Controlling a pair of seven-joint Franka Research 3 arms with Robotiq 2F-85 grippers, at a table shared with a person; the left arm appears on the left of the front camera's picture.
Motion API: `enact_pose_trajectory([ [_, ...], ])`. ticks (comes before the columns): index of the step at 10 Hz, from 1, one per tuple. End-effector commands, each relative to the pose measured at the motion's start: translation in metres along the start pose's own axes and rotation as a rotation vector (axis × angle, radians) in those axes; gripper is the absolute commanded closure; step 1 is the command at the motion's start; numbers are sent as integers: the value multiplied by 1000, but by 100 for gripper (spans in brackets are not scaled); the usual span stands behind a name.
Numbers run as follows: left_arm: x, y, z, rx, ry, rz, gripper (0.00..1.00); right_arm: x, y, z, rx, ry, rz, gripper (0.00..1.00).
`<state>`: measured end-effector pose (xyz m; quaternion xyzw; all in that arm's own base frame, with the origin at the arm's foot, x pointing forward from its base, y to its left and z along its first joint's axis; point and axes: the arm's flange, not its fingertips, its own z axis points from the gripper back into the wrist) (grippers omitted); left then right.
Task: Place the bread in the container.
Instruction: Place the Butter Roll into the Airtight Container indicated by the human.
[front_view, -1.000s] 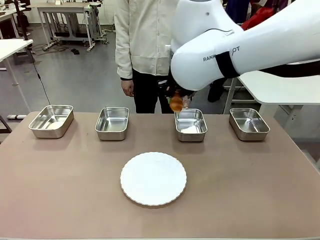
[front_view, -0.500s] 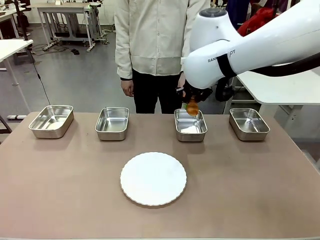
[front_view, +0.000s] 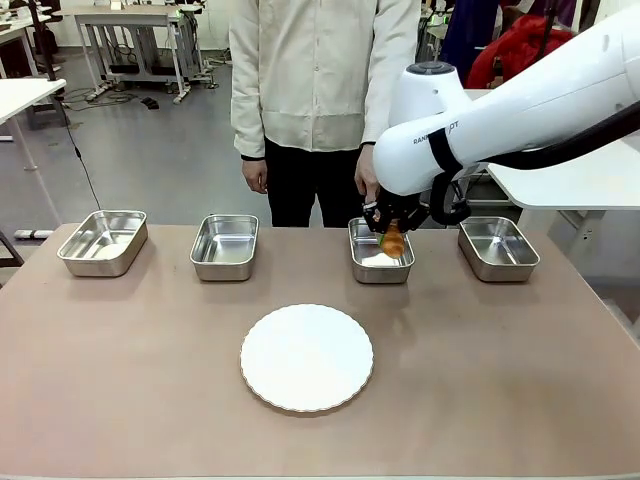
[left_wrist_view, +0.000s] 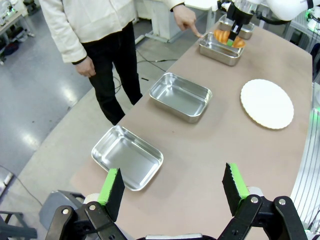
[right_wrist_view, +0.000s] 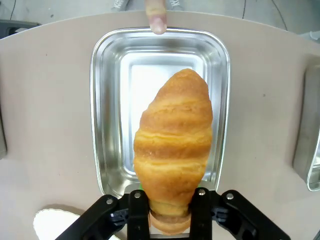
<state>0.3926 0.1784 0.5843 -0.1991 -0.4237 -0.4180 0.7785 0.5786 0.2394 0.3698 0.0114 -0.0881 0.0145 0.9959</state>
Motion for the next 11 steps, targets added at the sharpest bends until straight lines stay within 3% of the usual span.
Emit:
enact_pose_trajectory([
  [1, 0, -1, 1, -4, -6, -13, 0, 7, -4, 1, -4, 23, -9, 13],
  [2, 0, -1, 1, -4, -6, -13, 0, 5, -2, 3, -3, 18, -14, 12],
  [3, 0, -1, 1, -4, -6, -13, 0, 3, 1, 8, 11, -8, 3, 0],
  [4, 0, -1, 1, -4, -6, -13, 0, 3, 3, 14, 24, -21, 9, 11],
  [5, 0, -1, 1, -4, -6, -13, 0, 2, 3, 21, 45, -31, 14, 0],
  [9, 0, -1, 1, -4, -6, -13, 0, -1, 0, 34, 68, -117, 28, 0],
  [11, 0, -1, 1, -4, -6, -13, 0, 5, 8, 36, 38, -73, -3, 0],
])
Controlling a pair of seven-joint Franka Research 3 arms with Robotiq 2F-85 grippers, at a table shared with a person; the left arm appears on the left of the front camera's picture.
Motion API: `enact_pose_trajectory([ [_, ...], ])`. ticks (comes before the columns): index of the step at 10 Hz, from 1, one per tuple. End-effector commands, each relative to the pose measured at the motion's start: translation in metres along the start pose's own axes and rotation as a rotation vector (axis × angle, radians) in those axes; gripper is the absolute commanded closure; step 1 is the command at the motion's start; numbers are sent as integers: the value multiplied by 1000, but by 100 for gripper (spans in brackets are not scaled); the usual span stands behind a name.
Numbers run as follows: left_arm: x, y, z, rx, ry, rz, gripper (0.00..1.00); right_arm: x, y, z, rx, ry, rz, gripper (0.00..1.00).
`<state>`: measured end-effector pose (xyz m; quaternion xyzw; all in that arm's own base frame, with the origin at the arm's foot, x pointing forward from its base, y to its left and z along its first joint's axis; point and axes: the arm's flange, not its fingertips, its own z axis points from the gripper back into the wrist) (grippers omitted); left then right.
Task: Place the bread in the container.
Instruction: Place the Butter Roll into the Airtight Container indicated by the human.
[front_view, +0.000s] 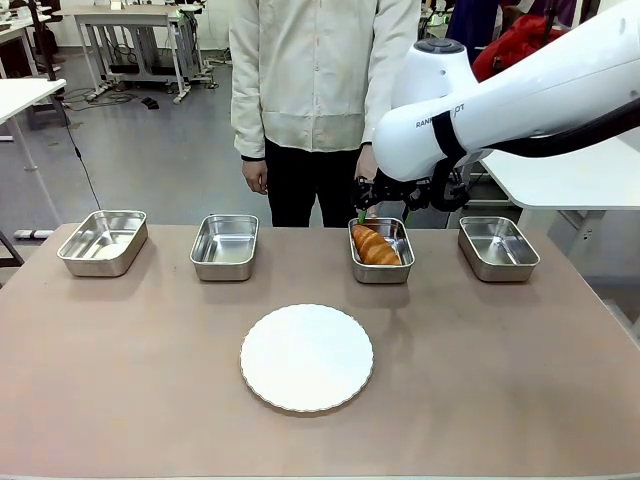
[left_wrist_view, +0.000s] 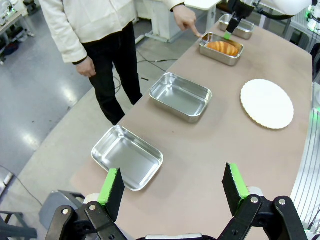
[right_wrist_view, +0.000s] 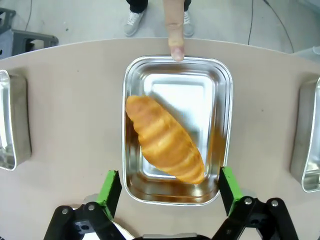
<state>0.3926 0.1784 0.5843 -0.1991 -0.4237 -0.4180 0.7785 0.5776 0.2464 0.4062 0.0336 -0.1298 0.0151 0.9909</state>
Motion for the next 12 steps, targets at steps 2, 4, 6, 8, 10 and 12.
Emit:
enact_pose_trajectory([
  [2, 0, -1, 1, -4, -6, -13, 0, 0, 0, 0, -5, 12, -1, 0],
  [4, 0, -1, 1, -4, -6, -13, 0, 0, 0, 0, -5, 12, -1, 0],
  [6, 0, -1, 1, -4, -6, -13, 0, 0, 0, 0, -5, 12, -1, 0],
  [8, 0, -1, 1, -4, -6, -13, 0, 0, 0, 0, -5, 12, -1, 0],
  [10, 0, -1, 1, -4, -6, -13, 0, -8, -3, 10, -21, -44, 16, 0],
  [12, 0, -1, 1, -4, -6, -13, 0, -40, -12, 45, -16, -195, 51, 0],
])
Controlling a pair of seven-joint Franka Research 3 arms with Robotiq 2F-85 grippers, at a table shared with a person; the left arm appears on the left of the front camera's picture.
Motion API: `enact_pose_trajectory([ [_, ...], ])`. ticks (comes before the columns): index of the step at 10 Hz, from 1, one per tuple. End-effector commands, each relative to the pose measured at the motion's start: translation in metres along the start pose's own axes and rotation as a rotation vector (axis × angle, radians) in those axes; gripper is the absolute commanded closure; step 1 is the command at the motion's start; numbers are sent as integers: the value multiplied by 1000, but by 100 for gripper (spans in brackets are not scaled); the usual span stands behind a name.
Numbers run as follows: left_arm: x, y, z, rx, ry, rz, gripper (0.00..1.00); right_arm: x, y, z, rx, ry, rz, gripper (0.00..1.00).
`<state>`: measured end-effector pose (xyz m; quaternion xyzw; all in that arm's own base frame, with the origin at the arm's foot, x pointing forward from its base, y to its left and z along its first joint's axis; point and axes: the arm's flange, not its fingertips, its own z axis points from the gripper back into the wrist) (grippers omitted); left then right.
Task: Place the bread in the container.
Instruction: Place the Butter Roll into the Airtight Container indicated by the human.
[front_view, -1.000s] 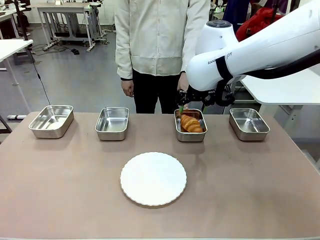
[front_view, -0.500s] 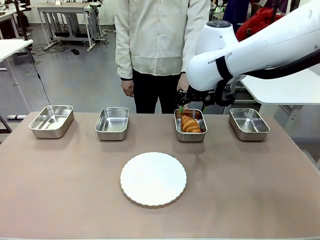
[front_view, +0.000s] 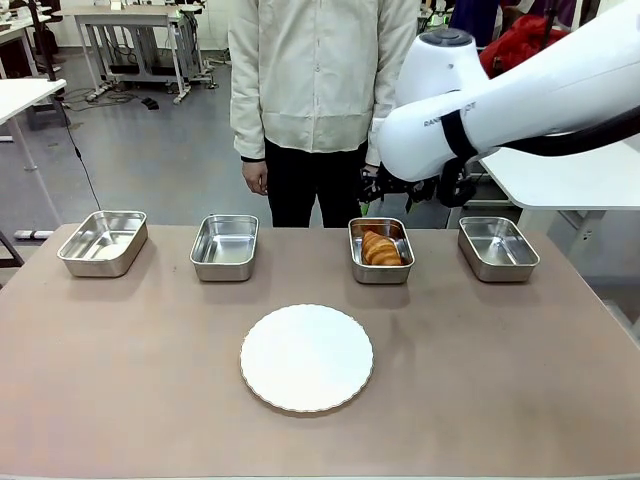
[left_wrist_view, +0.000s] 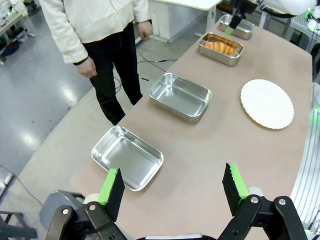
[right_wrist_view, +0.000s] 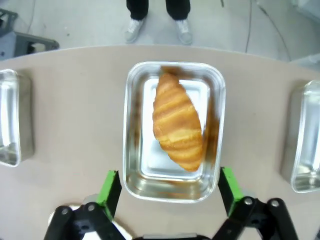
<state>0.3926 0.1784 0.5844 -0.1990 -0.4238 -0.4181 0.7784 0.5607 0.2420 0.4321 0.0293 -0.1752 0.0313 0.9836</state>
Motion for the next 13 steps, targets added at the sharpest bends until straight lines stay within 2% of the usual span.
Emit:
enact_pose_trajectory([
  [1, 0, -1, 1, -4, -6, -13, 0, -45, -12, 34, -1, -163, 32, 0],
  [3, 0, -1, 1, -4, -6, -13, 0, -91, -16, 75, 66, -228, 82, 0],
  [5, 0, -1, 1, -4, -6, -13, 0, -136, -25, 100, 81, -259, 131, 0],
  [8, 0, -1, 1, -4, -6, -13, 0, -187, -33, 114, 141, -244, 153, 0],
  [11, 0, -1, 1, -4, -6, -13, 0, -206, -40, 112, 158, -213, 162, 0],
  [13, 0, -1, 1, -4, -6, -13, 0, -196, -44, 104, 102, -166, 151, 0],
])
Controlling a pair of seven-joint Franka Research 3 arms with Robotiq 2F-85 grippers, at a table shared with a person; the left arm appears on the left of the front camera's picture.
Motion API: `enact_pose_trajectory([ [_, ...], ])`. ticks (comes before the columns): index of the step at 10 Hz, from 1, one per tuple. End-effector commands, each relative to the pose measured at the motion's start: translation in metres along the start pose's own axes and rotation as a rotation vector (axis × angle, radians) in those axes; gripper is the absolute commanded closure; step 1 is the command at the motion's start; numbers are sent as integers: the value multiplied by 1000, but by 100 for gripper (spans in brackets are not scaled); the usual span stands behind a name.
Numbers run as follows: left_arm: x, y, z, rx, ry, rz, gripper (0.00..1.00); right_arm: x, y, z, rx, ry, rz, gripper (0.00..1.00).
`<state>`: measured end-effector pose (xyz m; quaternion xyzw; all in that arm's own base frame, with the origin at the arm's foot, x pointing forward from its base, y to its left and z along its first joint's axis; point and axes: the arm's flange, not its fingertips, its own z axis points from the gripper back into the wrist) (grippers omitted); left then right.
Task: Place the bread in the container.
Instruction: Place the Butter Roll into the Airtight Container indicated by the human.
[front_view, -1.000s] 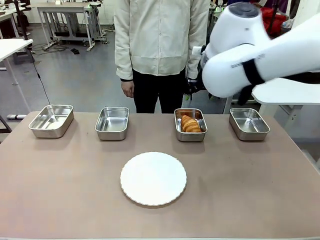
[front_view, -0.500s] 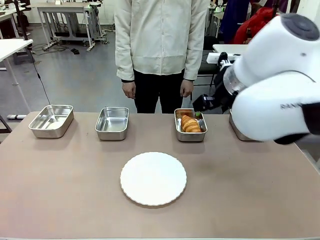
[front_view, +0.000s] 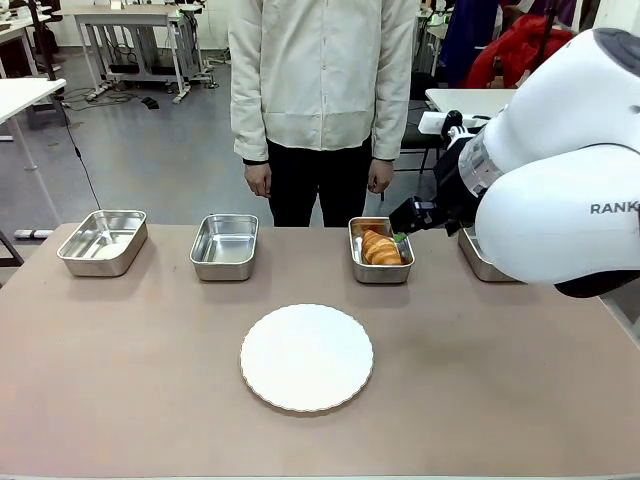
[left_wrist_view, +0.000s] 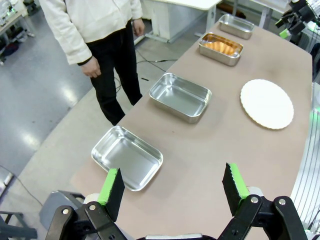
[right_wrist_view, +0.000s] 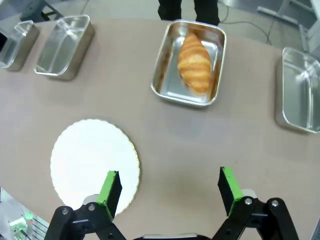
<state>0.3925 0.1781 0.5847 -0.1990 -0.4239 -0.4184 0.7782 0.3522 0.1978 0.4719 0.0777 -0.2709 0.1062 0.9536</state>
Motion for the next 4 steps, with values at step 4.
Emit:
enact_pose_trajectory([
  [4, -1, -1, 1, -4, -6, -12, 0, 2, 5, 3, 11, -25, 5, 0],
])
